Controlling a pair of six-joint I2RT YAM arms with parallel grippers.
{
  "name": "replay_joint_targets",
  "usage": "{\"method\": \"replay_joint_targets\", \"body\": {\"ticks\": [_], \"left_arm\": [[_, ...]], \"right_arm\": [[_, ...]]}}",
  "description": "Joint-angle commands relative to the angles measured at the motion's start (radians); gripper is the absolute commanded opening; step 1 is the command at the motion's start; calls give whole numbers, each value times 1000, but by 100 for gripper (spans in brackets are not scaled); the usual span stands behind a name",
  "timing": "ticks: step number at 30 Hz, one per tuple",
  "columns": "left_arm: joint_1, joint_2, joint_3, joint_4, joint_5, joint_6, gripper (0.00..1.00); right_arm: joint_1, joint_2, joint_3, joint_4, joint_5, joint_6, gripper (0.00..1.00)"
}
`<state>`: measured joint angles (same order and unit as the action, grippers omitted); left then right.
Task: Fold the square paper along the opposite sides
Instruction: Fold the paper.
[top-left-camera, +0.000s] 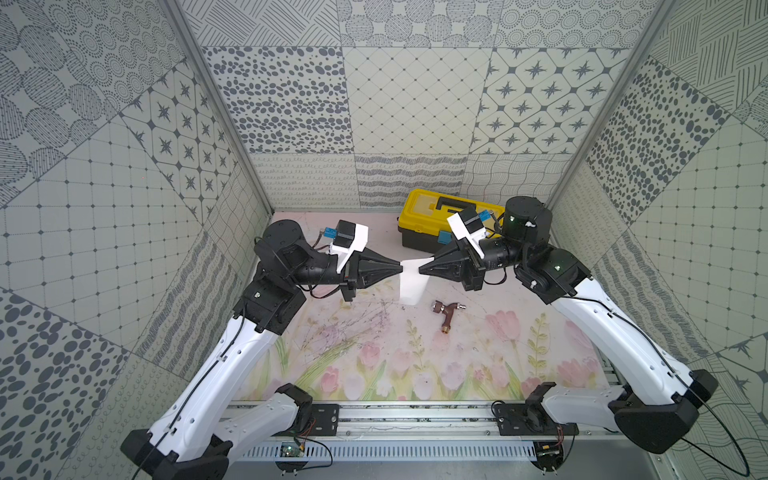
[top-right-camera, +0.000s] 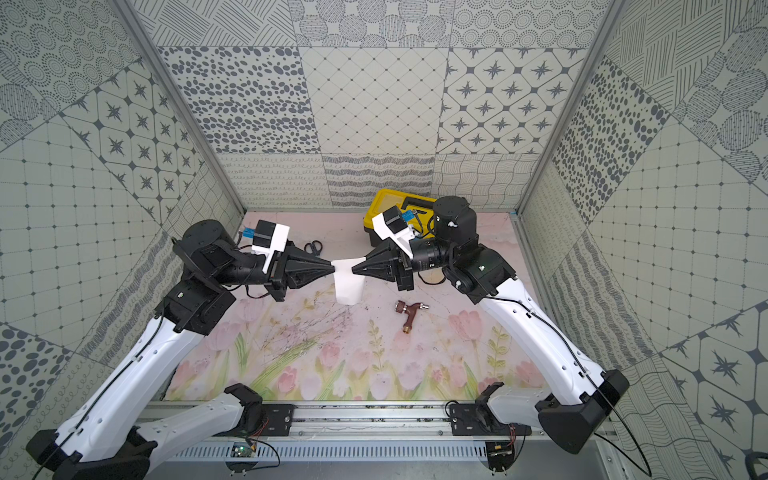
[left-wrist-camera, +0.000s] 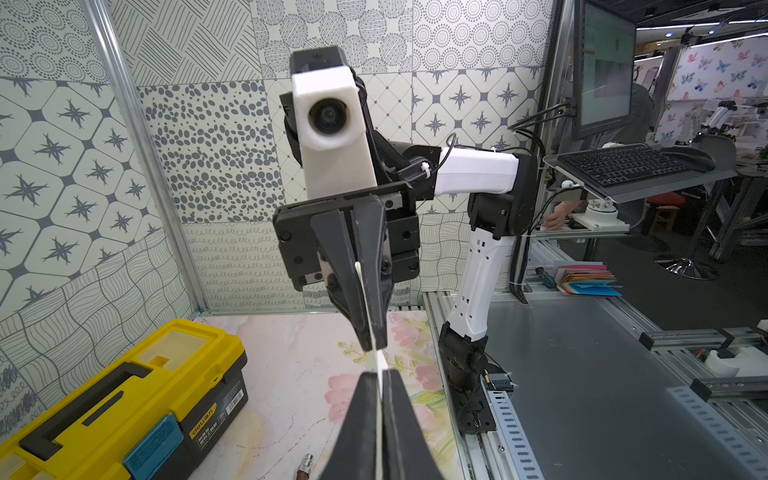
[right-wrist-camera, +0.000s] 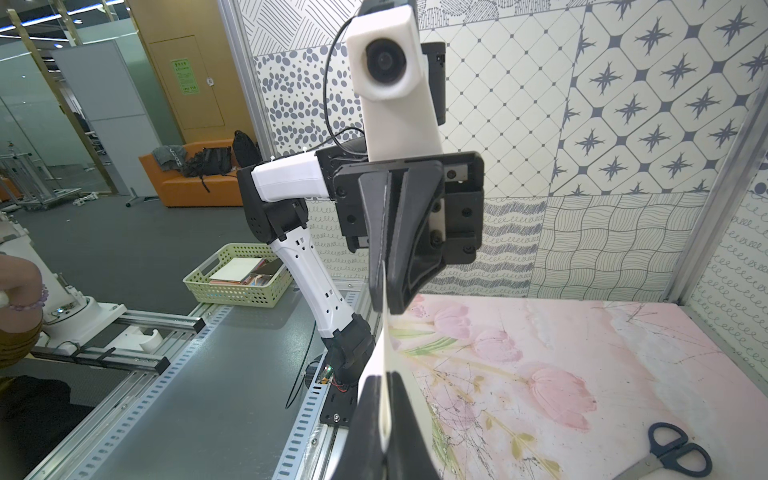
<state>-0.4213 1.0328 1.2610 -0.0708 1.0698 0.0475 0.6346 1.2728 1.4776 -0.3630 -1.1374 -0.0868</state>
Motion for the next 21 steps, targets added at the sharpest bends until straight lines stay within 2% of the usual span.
{"method": "replay_joint_targets", "body": {"ticks": [1, 5, 9, 14, 21], "left_arm": [[5, -4, 9, 35, 22, 2, 7], [6, -4, 9, 34, 30, 6, 0], [6, -7, 9, 29, 32, 9, 0], [6, -9, 9, 26, 35, 9, 0], [6, -7, 9, 26, 36, 10, 0]], "right_arm": [[5, -1, 23, 10, -5, -8, 5], [5, -1, 22, 8, -5, -10, 5], [5, -1, 23, 8, -5, -11, 6], [5, -3, 22, 7, -4, -10, 14], [6, -3, 21, 7, -2, -11, 17]]}}
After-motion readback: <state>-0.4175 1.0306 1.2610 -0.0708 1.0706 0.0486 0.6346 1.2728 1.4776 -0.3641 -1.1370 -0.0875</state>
